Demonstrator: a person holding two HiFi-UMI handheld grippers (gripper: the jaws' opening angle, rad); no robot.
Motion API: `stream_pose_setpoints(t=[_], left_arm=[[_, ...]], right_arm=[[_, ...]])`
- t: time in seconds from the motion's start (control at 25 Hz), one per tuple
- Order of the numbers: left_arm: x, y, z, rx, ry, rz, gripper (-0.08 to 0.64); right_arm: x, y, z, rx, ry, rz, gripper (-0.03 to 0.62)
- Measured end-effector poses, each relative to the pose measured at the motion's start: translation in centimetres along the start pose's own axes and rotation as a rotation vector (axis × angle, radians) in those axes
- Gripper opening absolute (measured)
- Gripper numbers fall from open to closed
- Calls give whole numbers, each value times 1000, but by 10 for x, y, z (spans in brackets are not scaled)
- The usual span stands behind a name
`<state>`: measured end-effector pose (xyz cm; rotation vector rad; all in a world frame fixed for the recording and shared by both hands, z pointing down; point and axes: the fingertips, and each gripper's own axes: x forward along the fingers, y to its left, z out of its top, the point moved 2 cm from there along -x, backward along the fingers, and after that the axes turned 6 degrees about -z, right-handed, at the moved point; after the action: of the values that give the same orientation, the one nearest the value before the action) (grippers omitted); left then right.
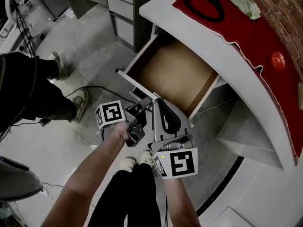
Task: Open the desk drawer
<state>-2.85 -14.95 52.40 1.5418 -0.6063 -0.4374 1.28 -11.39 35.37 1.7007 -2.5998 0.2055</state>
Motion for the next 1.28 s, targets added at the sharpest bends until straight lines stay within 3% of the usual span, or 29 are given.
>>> stream_pose_setpoints(t=[0.52,0.88,1.28], left_arm=[[-3,41,-5,29,18,101,28],[-1,47,-6,59,0,81,29],[-11,44,-2,163,-15,115,36]], right_arm=[[0,-4,-15,28,4,-2,23],[-2,-11,-24,49,10,-15,23],[1,-11,-28,87,37,-1,23]])
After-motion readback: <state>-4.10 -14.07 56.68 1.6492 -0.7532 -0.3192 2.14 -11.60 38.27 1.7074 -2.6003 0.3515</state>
